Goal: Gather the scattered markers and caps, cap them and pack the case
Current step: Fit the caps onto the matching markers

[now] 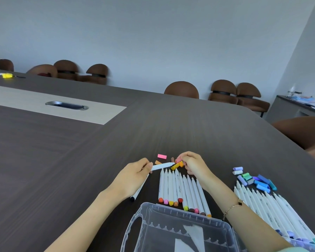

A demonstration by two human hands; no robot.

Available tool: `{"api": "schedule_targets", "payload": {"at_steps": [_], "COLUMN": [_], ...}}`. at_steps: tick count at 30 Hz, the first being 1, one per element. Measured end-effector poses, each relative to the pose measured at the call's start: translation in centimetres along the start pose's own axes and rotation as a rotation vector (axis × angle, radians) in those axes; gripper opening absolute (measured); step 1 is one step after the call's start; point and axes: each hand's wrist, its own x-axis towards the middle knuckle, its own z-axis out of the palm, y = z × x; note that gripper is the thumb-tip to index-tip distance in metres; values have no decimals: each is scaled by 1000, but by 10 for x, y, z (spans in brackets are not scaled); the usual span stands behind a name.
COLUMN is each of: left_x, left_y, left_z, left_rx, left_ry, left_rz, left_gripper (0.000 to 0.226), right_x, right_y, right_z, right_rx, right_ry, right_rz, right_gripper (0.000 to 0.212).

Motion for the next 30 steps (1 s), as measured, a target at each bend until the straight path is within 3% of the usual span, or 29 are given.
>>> {"api": "schedule_targets", "payload": {"at_steps": [5, 11, 16, 22, 30], "left_x": [0, 0, -3, -6, -11], "left_y": [2, 3, 7, 12, 24], "left_z": [1, 0, 6, 12, 11], "left_rx": [2, 47, 367, 749, 812], "left_ry": [-6, -51, -85, 80, 149], "left_rz": [7, 28, 102, 217, 142], "left_gripper": [28, 26, 17, 26, 20], "right_x": [1, -3, -5, -7, -7], "right_y": [2, 4, 1, -19, -34], "right_z": [0, -7, -5, 5, 12], "right_rx": [-49, 95, 91, -52, -38], "right_ry": [14, -132, -175, -148, -136], "right_rz": [2, 4, -5, 13, 36], "right_gripper": [13, 17, 23, 23, 18]}}
